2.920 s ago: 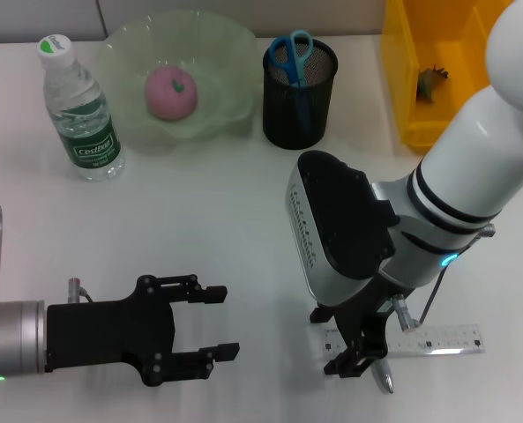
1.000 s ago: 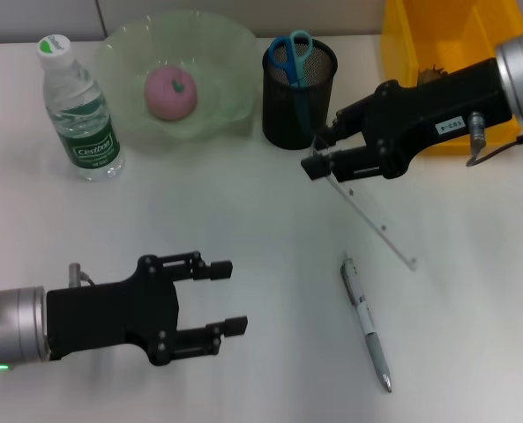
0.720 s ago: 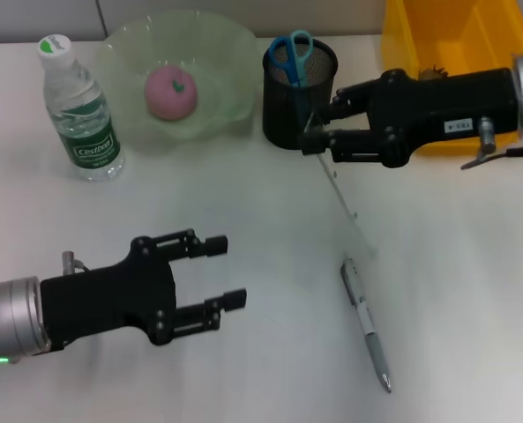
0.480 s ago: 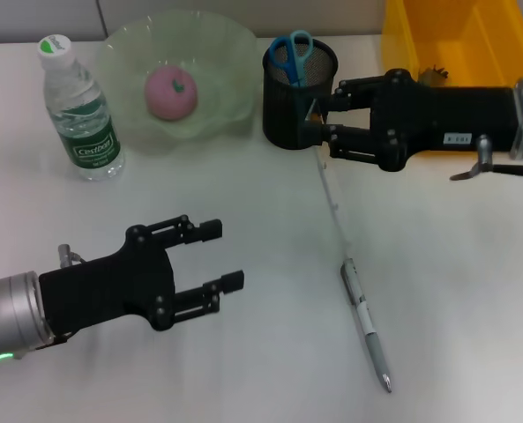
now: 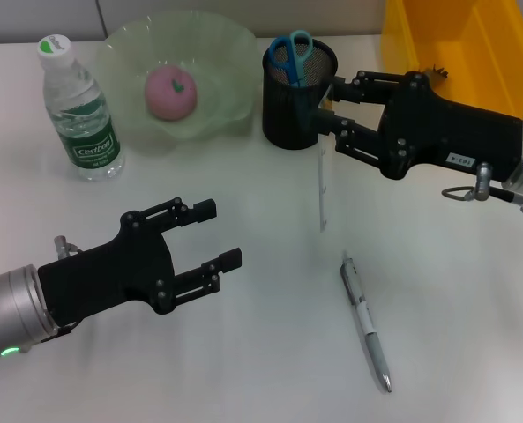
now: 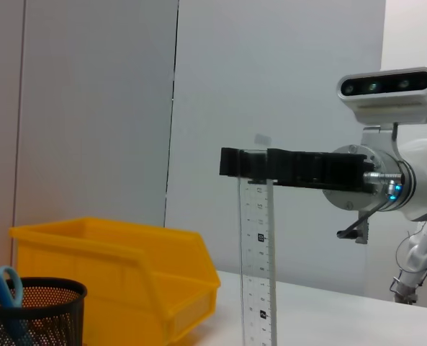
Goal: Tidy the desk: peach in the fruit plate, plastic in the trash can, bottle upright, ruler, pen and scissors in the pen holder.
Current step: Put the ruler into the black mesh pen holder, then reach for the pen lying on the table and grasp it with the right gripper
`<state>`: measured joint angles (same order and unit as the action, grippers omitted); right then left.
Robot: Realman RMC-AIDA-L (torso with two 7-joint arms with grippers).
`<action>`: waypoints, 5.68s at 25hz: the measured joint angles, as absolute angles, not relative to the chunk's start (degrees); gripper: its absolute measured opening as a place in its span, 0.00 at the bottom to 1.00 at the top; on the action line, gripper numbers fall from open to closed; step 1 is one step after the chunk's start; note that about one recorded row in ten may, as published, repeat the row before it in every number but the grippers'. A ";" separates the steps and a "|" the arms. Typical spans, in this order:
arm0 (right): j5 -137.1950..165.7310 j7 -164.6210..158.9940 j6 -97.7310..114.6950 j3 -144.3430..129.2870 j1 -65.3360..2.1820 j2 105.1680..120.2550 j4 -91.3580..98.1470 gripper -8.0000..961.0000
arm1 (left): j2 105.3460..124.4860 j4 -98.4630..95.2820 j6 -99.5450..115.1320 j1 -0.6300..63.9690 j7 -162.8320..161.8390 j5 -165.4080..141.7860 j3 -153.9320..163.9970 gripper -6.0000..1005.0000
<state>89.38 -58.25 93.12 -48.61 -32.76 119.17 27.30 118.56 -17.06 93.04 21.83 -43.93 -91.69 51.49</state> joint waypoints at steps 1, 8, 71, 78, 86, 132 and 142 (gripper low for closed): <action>89.38 -58.25 93.12 -48.61 -32.76 119.17 27.30 0.40 | 118.57 -17.06 92.97 21.83 -44.01 -91.68 51.50 0.67; 89.22 -34.56 94.81 -48.96 -31.13 119.42 27.60 0.40 | 118.56 -16.23 91.68 22.01 -45.01 -91.66 51.03 0.67; 78.37 2.44 69.92 -50.80 -51.20 119.88 3.47 0.45 | 118.65 -15.64 91.05 21.71 -49.04 -91.58 51.22 0.67; 70.88 -1.95 68.64 -50.12 -51.47 119.88 1.43 0.46 | 118.65 -15.65 91.43 21.94 -49.24 -91.58 51.00 0.67; 69.35 -8.65 67.16 -49.96 -52.07 119.88 1.89 0.47 | 118.65 -15.64 91.87 22.06 -49.35 -91.58 50.93 0.67; 69.25 -34.39 52.87 -44.09 -53.05 119.88 2.51 0.52 | 118.49 -15.78 93.81 22.23 -49.15 -91.58 50.80 0.67; 69.25 -34.02 54.78 -42.66 -52.16 119.88 2.90 0.77 | 118.47 -16.05 93.97 22.11 -49.04 -91.58 50.98 0.67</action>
